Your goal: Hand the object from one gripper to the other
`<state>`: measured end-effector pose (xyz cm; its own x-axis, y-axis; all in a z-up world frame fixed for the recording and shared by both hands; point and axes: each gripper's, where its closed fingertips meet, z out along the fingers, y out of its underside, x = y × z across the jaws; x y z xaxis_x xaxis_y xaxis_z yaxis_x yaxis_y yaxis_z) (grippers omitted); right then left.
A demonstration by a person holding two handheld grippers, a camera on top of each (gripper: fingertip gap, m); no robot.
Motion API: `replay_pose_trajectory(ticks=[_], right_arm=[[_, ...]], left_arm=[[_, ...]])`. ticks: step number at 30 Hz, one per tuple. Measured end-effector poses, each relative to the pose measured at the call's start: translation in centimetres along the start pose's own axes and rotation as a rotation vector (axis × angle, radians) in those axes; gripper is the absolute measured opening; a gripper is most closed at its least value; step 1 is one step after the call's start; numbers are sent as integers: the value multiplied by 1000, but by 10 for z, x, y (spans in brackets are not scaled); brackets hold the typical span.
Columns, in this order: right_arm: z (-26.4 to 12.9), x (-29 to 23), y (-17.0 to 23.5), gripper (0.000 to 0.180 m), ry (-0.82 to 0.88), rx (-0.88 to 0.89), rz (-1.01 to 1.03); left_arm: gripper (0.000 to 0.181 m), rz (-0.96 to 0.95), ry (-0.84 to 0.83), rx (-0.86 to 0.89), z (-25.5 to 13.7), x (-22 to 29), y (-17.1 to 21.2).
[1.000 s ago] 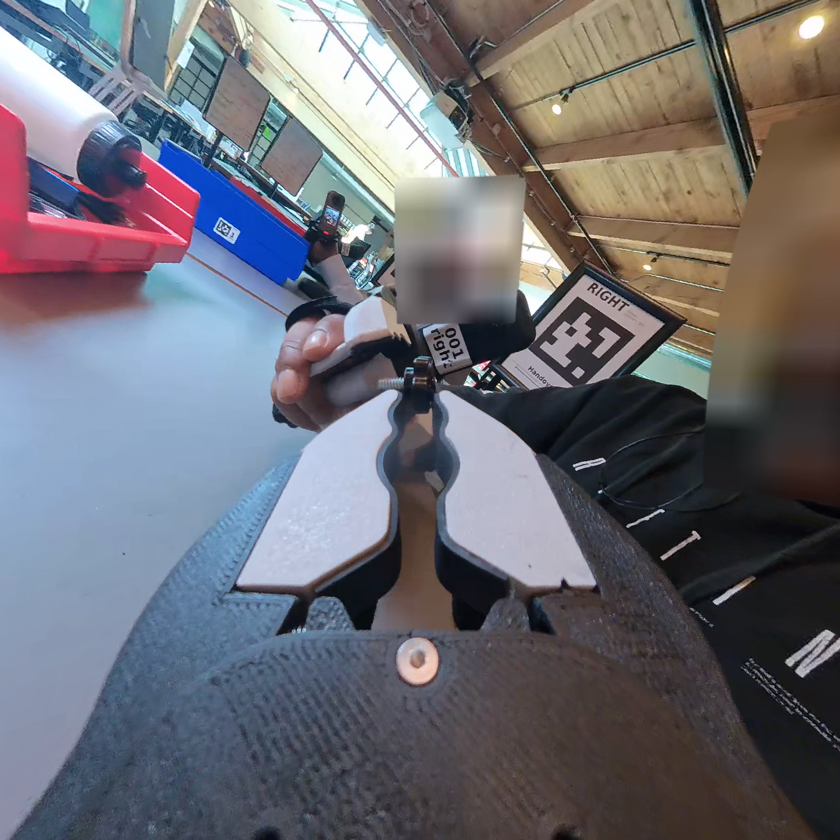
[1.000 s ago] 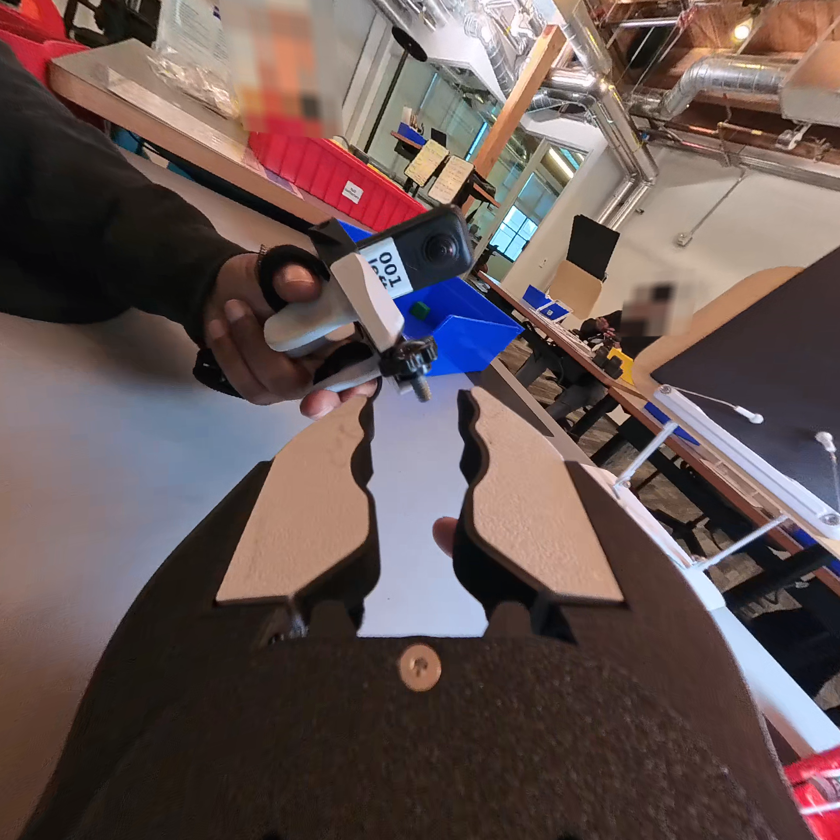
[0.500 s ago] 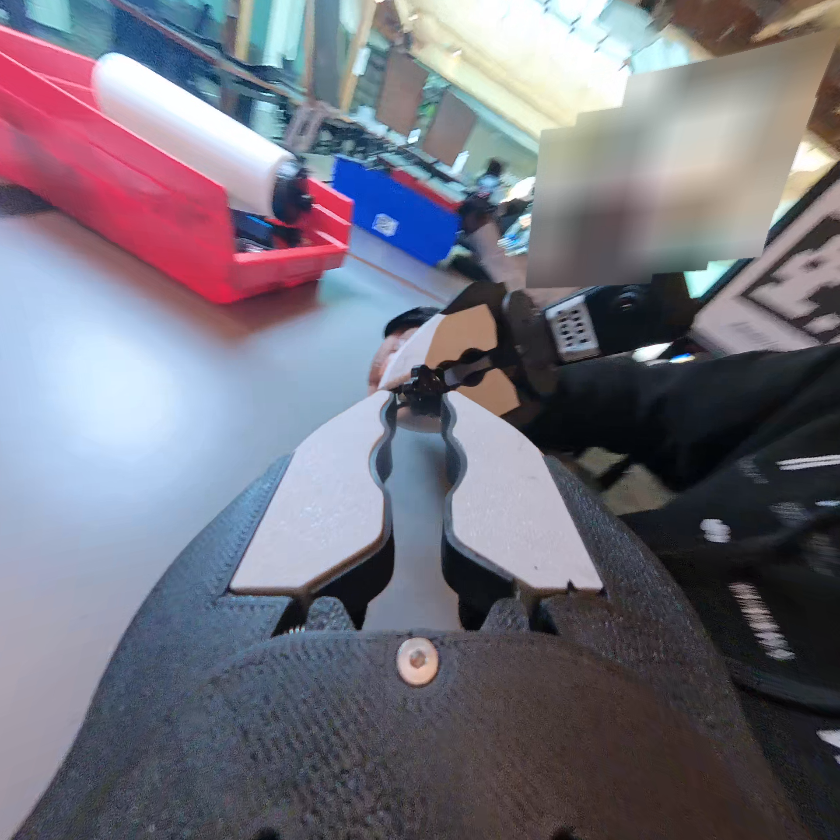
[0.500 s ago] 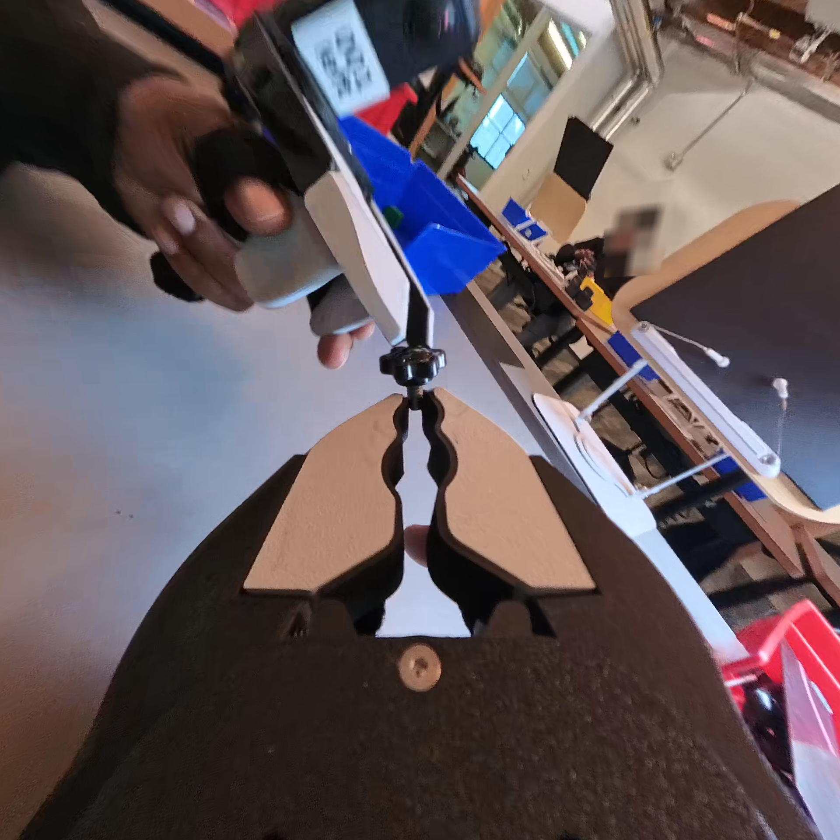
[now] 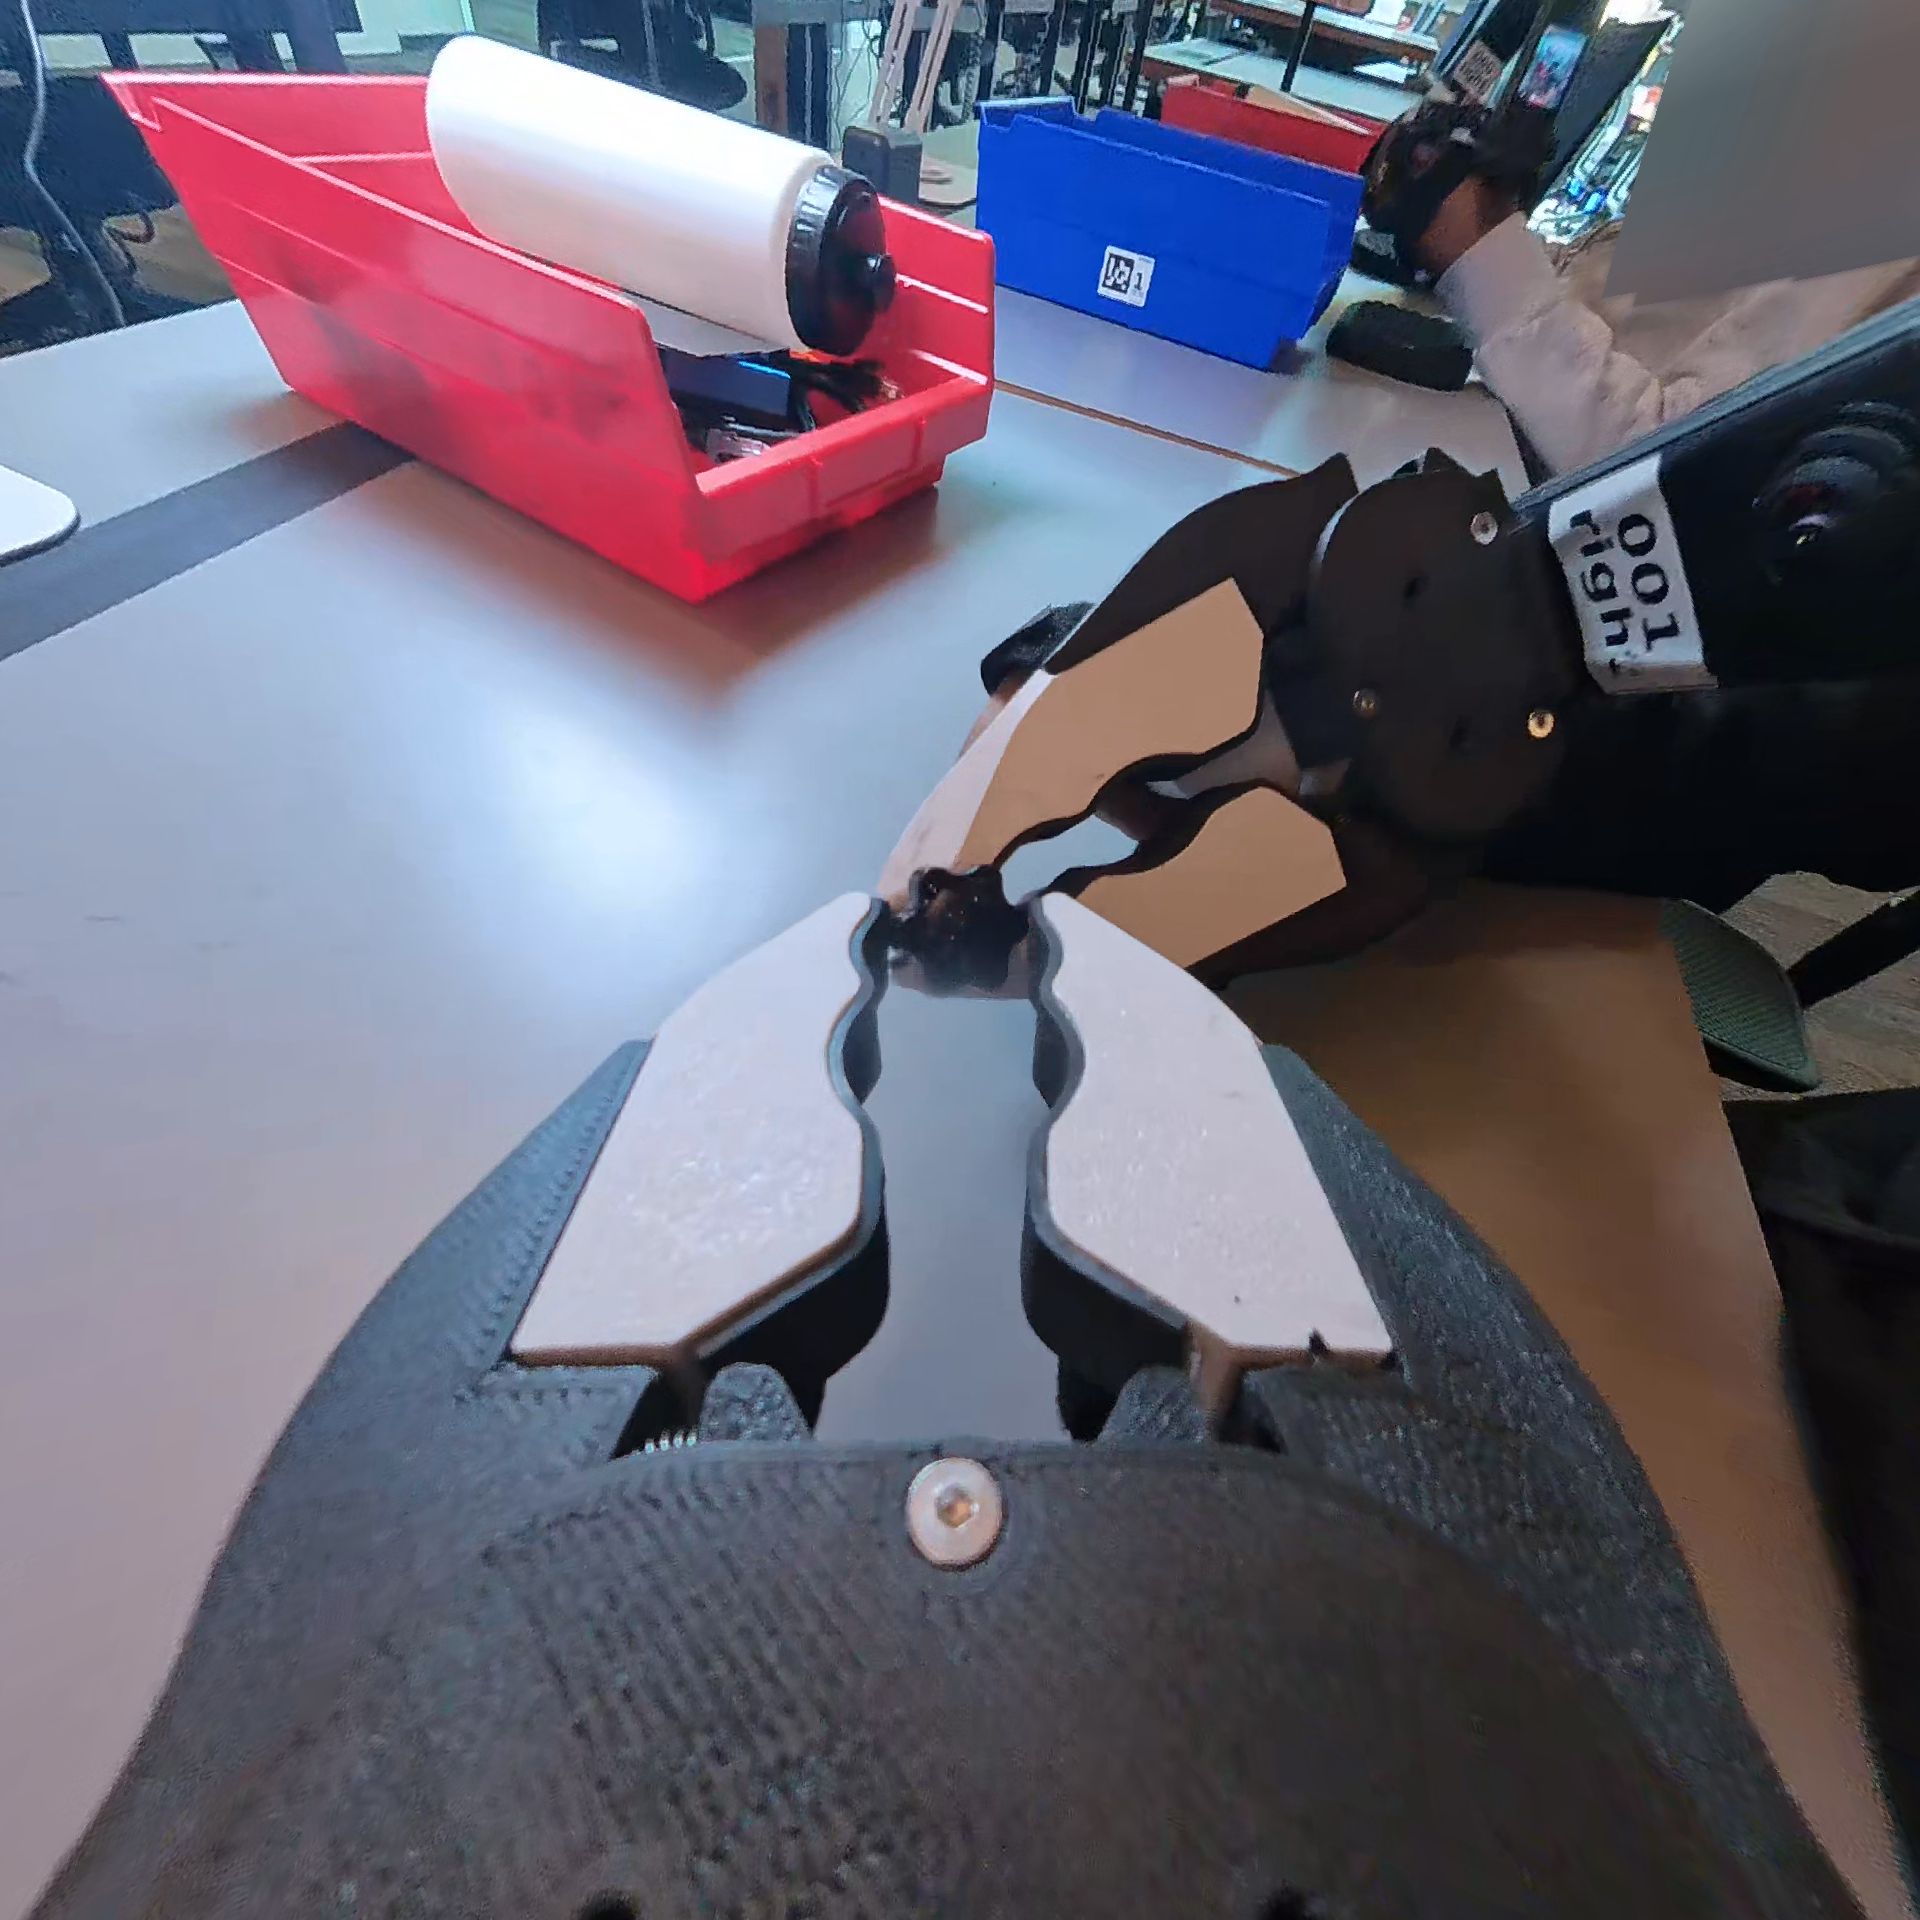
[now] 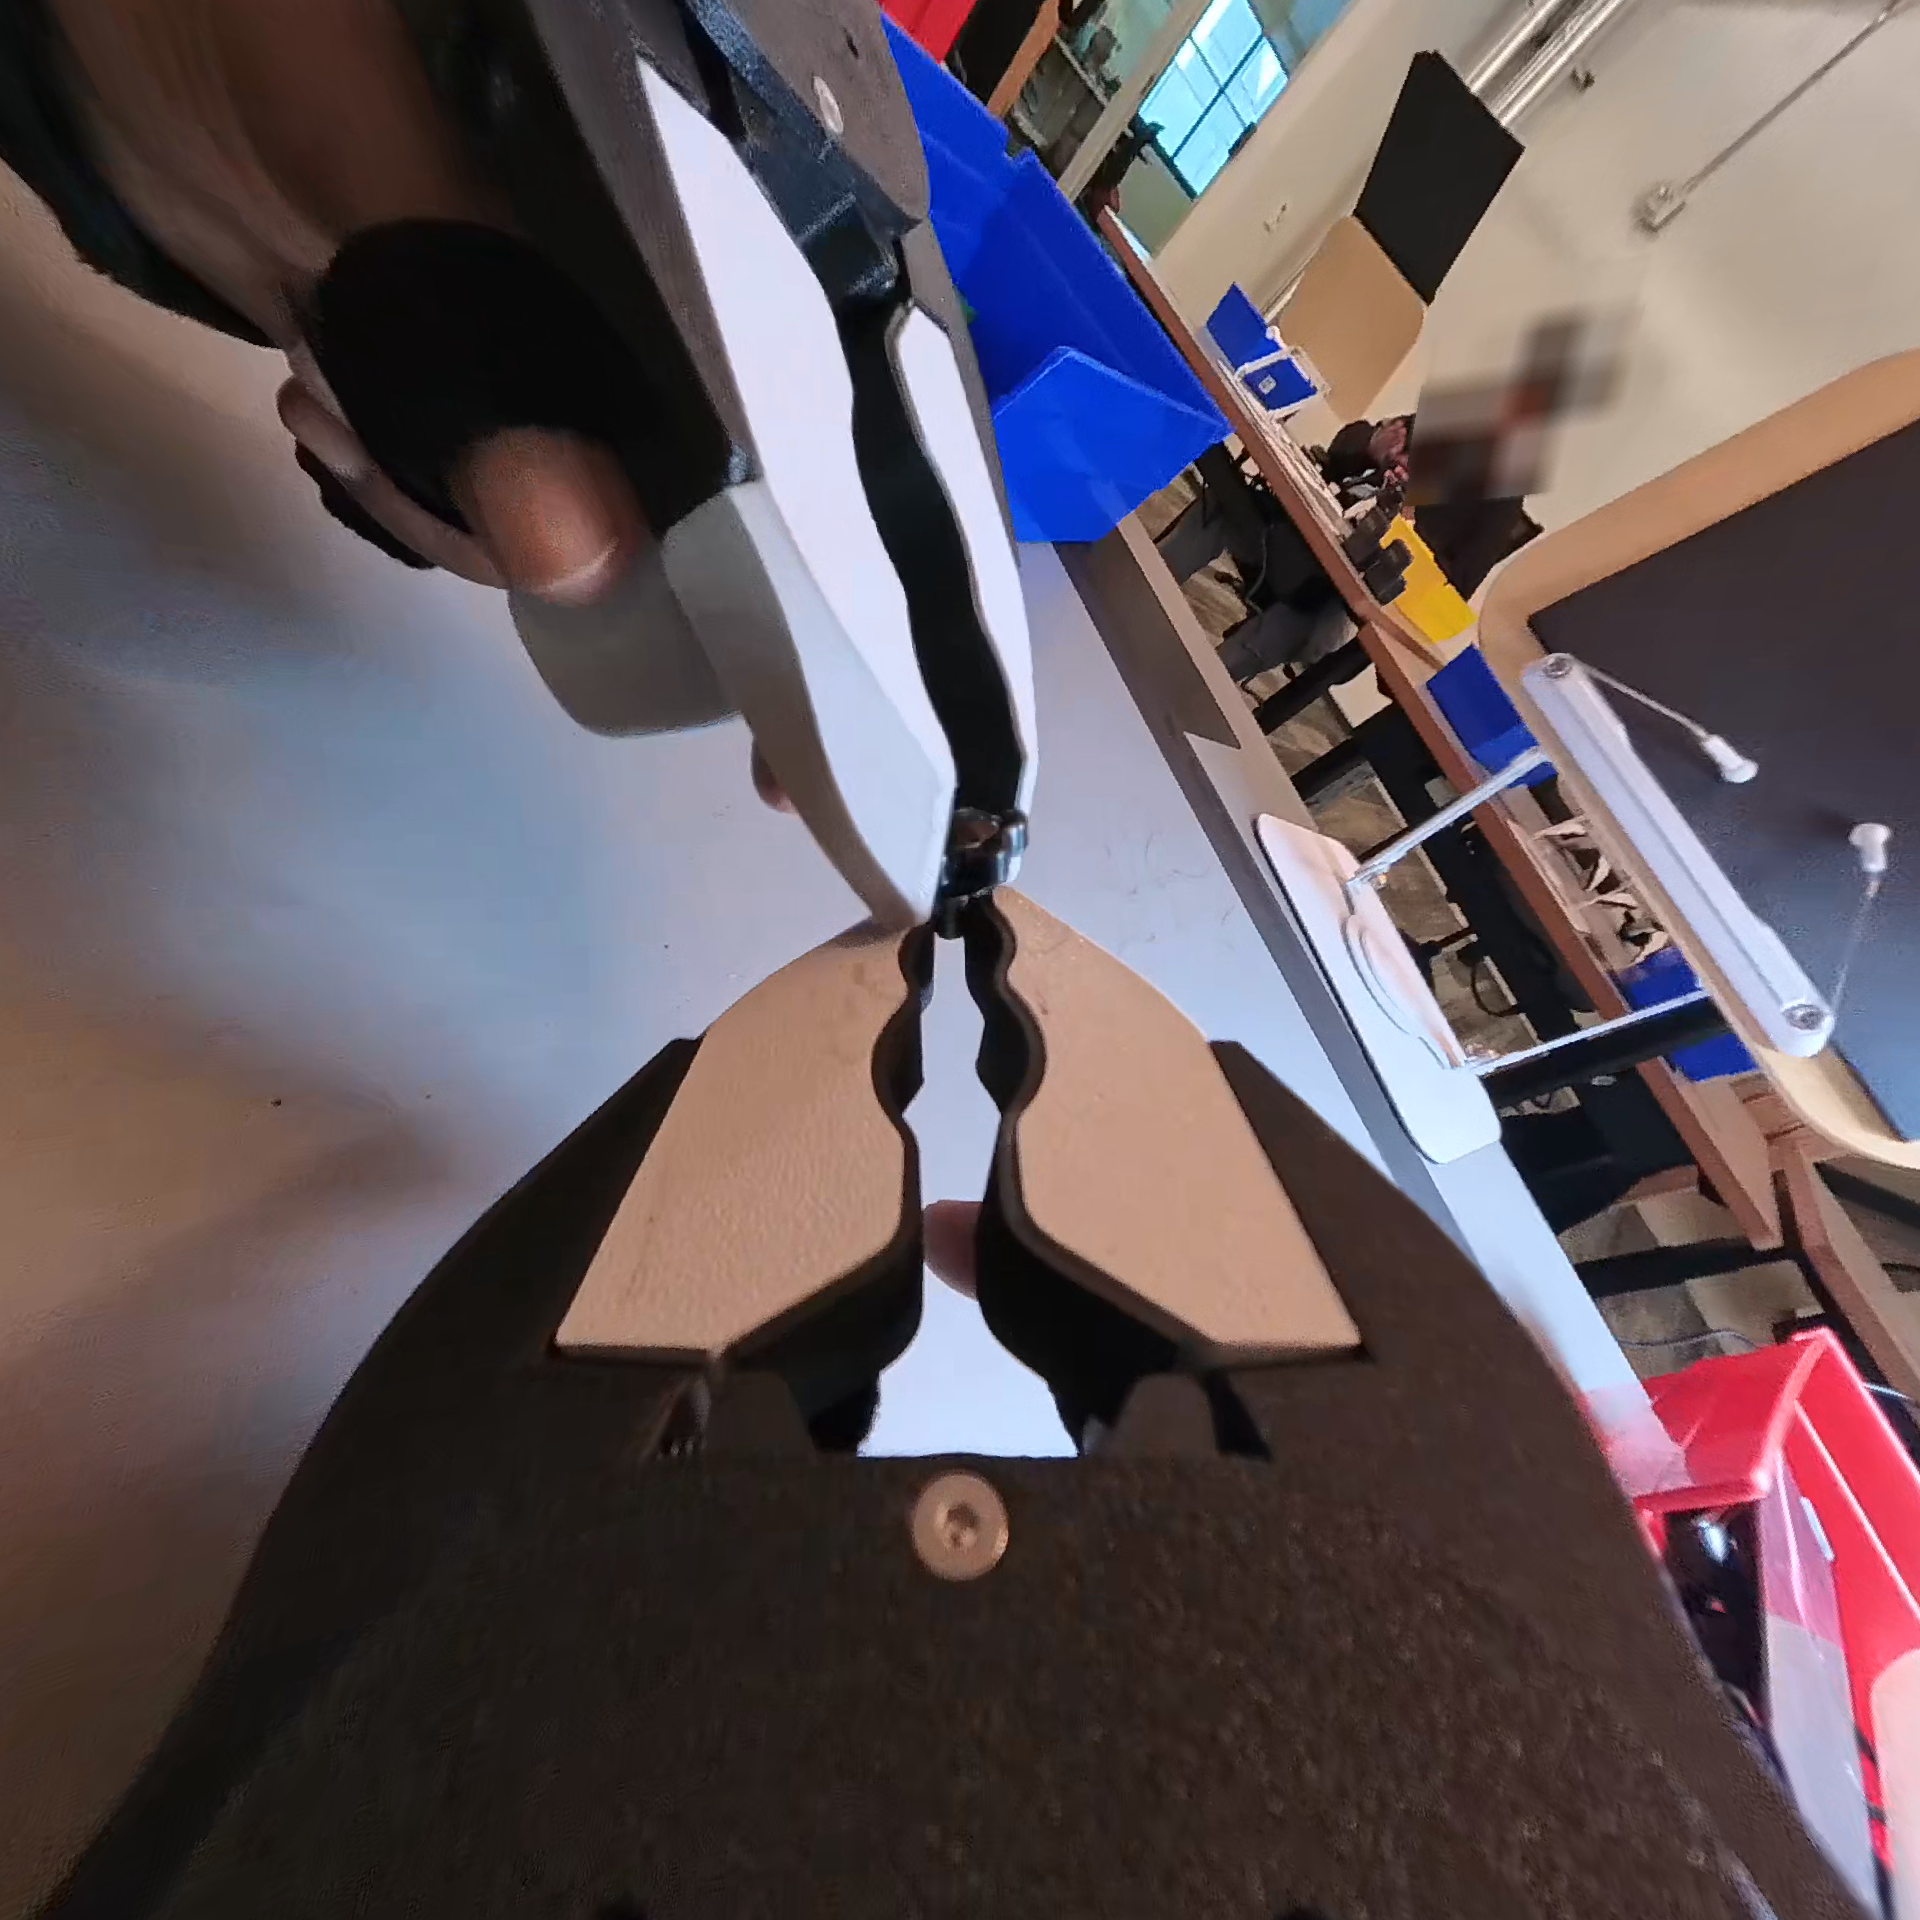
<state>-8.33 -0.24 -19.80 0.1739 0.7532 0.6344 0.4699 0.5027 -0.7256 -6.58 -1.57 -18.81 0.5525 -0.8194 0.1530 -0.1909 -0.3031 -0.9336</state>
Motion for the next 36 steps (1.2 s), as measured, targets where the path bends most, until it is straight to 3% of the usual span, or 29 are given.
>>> replay_pose_trajectory(ticks=[7, 11, 17, 23, 29, 36], right_arm=[[-9, 4, -17, 6, -60, 142, 144], [-29, 11, -44, 6, -126, 360, 268], [-49, 17, -68, 14, -133, 511, 290], [-57, -26, -75, 37, -419, 465, 163], [-65, -59, -78, 35, -548, 409, 18], [-63, -84, -68, 27, -574, 315, -145]], left_arm=[[25, -73, 135, 58, -9, 9, -12], [25, -252, 402, 183, -23, 28, -32], [25, -429, 773, 287, -51, 51, -50], [25, -392, 955, 85, -56, 77, -26], [25, -371, 997, -180, -49, 93, 11], [25, -371, 1035, -294, -51, 102, 25]])
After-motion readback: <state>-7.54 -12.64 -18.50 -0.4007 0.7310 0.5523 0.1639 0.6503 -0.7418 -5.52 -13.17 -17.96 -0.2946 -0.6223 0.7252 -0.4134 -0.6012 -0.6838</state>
